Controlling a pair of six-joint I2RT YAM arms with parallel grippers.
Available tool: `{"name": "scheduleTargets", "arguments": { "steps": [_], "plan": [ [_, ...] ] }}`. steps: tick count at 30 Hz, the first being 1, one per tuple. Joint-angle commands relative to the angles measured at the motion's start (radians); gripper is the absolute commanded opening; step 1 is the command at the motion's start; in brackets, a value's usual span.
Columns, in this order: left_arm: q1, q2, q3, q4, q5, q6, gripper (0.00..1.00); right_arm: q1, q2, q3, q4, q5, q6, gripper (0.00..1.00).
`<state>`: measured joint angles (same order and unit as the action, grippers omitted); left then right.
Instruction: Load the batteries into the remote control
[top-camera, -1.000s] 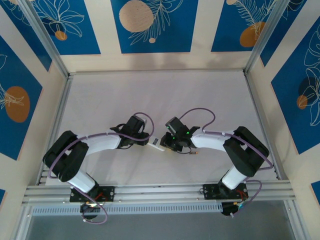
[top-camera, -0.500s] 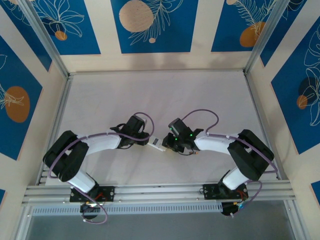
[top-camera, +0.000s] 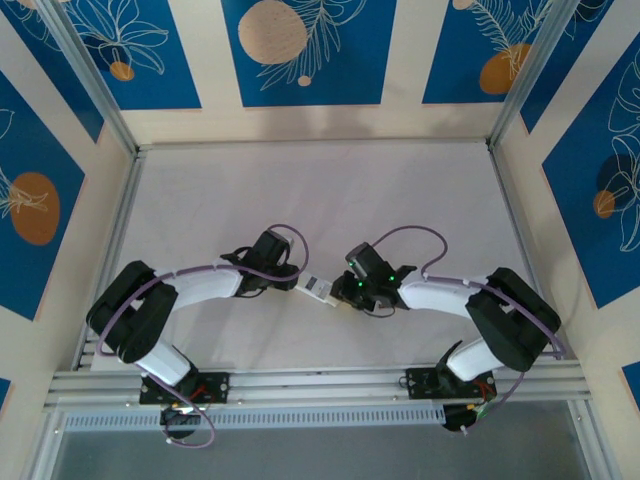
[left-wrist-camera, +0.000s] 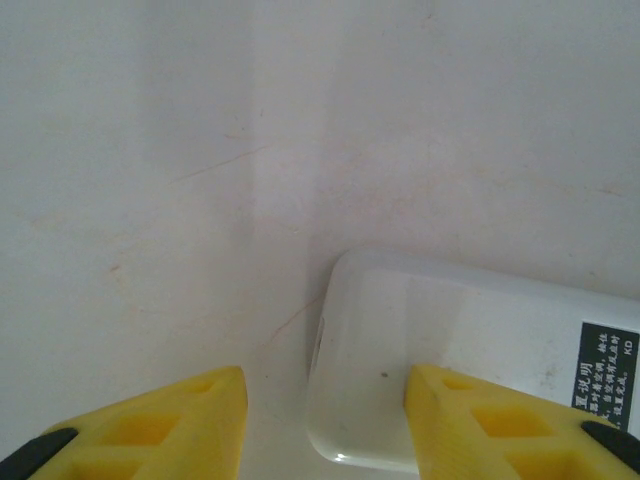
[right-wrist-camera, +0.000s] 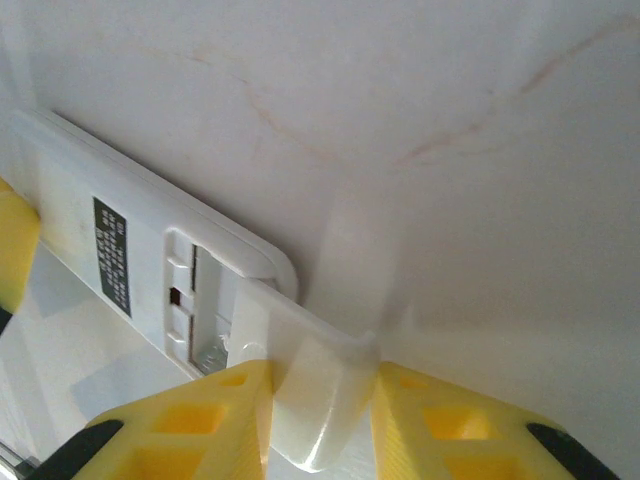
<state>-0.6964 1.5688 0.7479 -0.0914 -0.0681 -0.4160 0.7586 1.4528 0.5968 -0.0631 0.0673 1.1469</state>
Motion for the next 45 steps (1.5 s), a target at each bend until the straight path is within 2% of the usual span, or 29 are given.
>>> {"name": "scheduleTargets", "arguments": {
  "steps": [1, 10, 18, 30, 32, 34, 40, 43, 45],
  "plan": [
    [-0.009, 0.036, 0.003, -0.078, -0.025, 0.006, 0.46, -0.002, -0.019, -0.041, -0.051, -0.008, 0.017, 0.32],
    [-0.009, 0.036, 0.014, -0.094, -0.038, 0.013, 0.47, -0.007, -0.049, -0.078, -0.057, 0.000, 0.022, 0.34],
    [-0.005, 0.047, 0.055, -0.158, -0.187, 0.050, 0.47, -0.004, -0.091, -0.058, -0.074, 0.008, -0.010, 0.37],
    [0.000, 0.020, 0.070, -0.161, -0.150, 0.039, 0.51, 0.031, -0.070, 0.027, -0.104, 0.017, -0.052, 0.38],
    [0.000, -0.003, 0.077, -0.166, -0.130, 0.033, 0.54, 0.035, -0.078, 0.044, -0.124, 0.025, -0.068, 0.39],
    [-0.001, -0.033, 0.084, -0.172, -0.112, 0.028, 0.60, 0.036, -0.095, 0.073, -0.173, 0.043, -0.092, 0.43],
    [-0.001, -0.164, 0.086, -0.167, -0.018, 0.012, 0.88, 0.010, -0.171, 0.148, -0.352, 0.140, -0.206, 0.50],
    [-0.002, -0.232, 0.073, -0.168, 0.003, -0.007, 0.90, -0.038, -0.219, 0.149, -0.396, 0.154, -0.265, 0.49],
    [-0.003, -0.279, 0.049, -0.158, 0.015, -0.024, 0.93, -0.108, -0.238, 0.150, -0.435, 0.117, -0.288, 0.47]
  ]
}}
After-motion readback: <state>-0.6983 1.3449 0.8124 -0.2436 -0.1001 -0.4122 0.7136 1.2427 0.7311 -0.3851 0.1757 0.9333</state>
